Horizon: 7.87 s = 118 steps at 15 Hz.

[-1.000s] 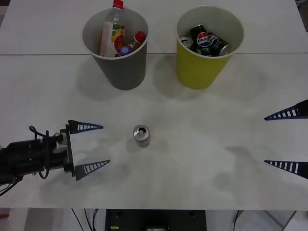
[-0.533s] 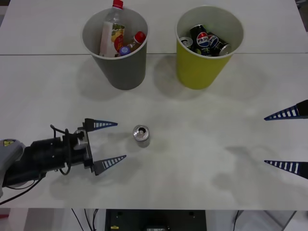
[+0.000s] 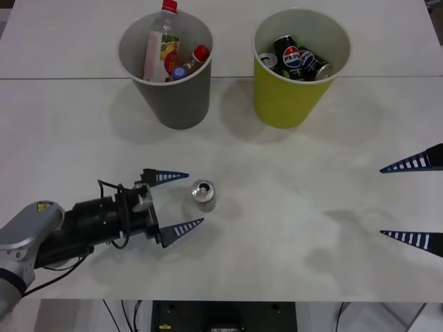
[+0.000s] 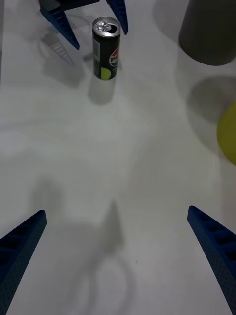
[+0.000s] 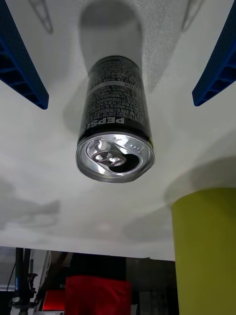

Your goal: Put the can into the green bin and the plastic bottle into the gray bin

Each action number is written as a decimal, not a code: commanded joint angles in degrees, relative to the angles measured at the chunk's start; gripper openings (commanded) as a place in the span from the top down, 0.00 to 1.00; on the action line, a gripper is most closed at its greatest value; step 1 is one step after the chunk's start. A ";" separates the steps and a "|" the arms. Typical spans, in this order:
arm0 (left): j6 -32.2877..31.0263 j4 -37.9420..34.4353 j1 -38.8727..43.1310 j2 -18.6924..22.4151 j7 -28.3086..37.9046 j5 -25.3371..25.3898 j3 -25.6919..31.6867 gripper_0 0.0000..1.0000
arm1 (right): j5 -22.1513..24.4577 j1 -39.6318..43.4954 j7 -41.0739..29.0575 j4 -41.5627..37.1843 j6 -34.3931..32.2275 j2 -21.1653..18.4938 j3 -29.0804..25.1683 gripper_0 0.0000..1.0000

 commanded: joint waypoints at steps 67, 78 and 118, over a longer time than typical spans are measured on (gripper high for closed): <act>-15.11 10.82 -70.88 -12.61 100.55 -63.73 -1.00 0.97 | 0.00 0.00 0.00 0.00 0.00 0.00 0.00 0.00; -9.83 16.36 -72.99 -17.97 99.84 -68.39 -1.00 0.00 | 0.00 0.00 0.00 0.00 0.00 0.00 0.00 0.00; -22.14 -46.39 3.21 25.88 42.45 -25.41 26.78 0.00 | 0.00 0.00 0.00 0.00 0.00 0.00 0.00 0.00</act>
